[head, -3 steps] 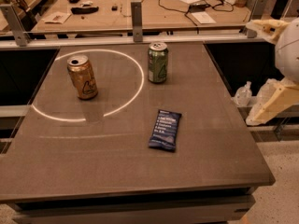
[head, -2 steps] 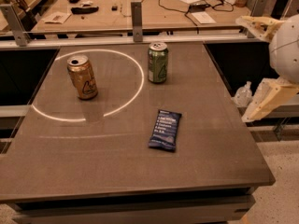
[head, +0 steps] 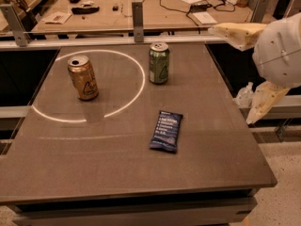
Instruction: Pick rxbar blueberry
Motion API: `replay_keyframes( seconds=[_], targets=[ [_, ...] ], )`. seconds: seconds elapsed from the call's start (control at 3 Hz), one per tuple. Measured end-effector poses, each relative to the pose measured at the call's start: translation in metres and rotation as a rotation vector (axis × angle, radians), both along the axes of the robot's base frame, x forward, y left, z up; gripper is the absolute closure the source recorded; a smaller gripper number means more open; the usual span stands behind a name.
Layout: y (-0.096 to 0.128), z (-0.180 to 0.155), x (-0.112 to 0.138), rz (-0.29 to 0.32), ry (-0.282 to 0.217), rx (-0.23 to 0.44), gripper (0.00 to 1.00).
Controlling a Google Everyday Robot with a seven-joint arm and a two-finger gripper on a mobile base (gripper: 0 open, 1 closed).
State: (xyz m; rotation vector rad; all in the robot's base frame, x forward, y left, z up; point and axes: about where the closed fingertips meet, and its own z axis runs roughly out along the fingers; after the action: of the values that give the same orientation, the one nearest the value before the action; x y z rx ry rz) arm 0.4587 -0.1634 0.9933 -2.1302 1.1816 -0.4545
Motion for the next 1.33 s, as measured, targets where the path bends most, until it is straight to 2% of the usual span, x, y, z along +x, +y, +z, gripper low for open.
replay_keyframes(
  seconds=[0.33,0.67,1.0,1.33],
  targets=[
    [0.0060,-0.0025,-0.0035,0.116,-0.063,-0.123,0.00],
    [0.0076,0.0022,-0.0088,0.173,-0.100,-0.157,0.00],
    [0.0086,0.0036,-0.0091,0.183,-0.106,-0.164,0.00],
    [0.0126,0.0067,-0.0075,0.239,-0.111,-0.182,0.00]
  ],
)
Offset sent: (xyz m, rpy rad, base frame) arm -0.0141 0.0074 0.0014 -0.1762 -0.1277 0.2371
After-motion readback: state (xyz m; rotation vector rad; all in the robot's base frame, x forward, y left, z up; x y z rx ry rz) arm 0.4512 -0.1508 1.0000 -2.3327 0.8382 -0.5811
